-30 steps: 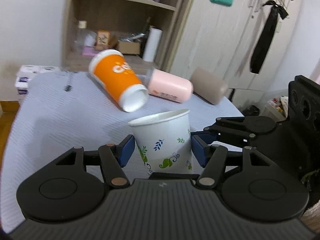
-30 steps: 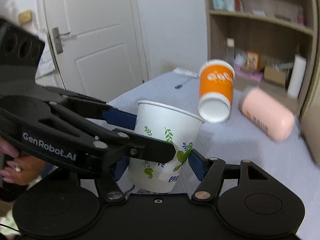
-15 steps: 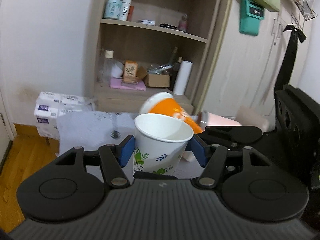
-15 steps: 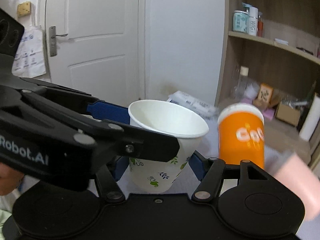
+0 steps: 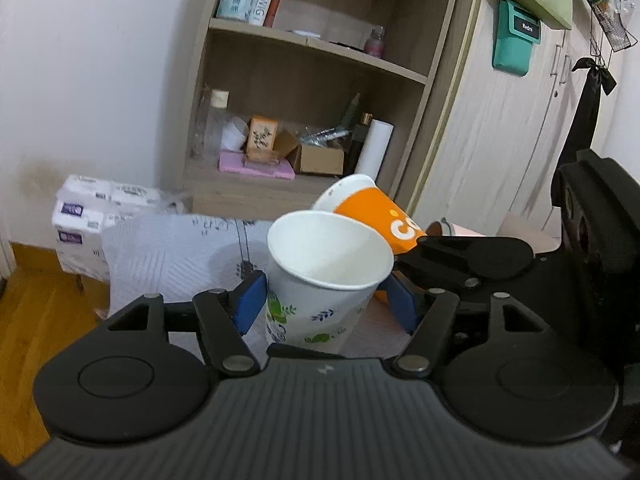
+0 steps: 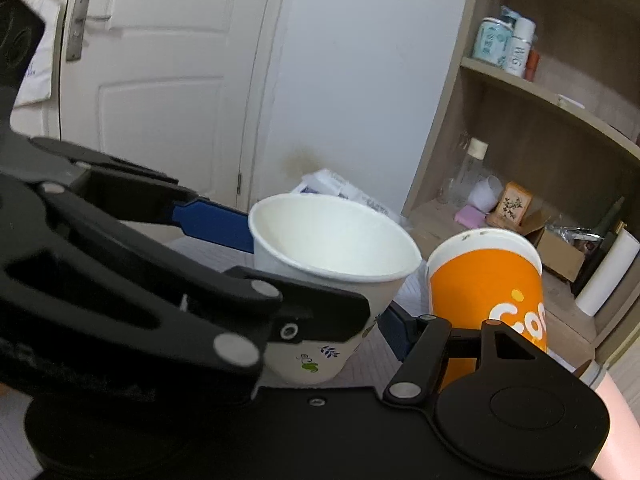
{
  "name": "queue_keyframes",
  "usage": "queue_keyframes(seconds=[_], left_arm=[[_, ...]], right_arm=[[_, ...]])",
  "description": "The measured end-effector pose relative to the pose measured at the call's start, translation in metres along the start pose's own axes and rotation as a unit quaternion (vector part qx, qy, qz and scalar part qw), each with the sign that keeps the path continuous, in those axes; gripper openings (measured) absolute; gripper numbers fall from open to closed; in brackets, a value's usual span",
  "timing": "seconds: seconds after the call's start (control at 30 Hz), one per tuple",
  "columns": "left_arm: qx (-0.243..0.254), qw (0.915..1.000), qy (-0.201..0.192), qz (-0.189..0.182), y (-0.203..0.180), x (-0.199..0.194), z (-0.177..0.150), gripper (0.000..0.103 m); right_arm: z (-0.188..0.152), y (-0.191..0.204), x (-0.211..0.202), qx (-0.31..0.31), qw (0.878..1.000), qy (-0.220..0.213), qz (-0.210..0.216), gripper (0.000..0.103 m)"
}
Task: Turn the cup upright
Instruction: 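Set the white cup upright on the cloth and open the left tool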
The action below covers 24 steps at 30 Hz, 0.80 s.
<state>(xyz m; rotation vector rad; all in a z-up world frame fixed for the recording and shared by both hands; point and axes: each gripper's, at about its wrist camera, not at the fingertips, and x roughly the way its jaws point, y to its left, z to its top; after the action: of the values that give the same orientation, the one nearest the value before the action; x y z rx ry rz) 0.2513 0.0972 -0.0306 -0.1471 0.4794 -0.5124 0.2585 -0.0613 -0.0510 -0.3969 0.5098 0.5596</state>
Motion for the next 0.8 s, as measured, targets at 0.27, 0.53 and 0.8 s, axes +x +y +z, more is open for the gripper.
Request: queue_keyframes(seconds=[0.27,0.53,0.8], left_arm=[[-0.008,0.9998,0.019,0.007,-0.008,-0.013,-0.003,0.082],[0.002,0.999,0.031,0.032,-0.038,-0.043,-0.002,0.082],[0.015,0.9979,0.007,0.063,-0.081,-0.093,-0.005,0.082]], right_arm=[[-0.008,0.002,-0.024,0.006,1.0,0.008,0.0,0.084],[-0.019,-0.002,-0.069,0.048,0.999,-0.012,0.001,0.084],[-0.037,-0.007,-0.132,0.102,0.994,-0.047,0.001,0.084]])
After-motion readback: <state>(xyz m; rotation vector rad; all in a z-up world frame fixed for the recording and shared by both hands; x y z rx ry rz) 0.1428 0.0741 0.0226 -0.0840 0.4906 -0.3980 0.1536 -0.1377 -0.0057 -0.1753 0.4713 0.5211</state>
